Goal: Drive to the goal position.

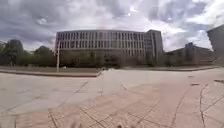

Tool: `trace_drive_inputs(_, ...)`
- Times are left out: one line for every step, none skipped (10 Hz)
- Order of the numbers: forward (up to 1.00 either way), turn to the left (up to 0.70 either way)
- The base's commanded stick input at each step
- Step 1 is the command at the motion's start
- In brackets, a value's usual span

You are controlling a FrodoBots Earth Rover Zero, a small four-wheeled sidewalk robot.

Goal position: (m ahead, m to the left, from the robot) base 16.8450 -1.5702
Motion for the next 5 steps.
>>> trace_drive_inputs(0.7, -0.02)
trace_drive_inputs(0.7, -0.07)
trace_drive_inputs(0.7, -0.13)
trace_drive_inputs(0.7, -0.13)
trace_drive_inputs(0.7, 0.0)
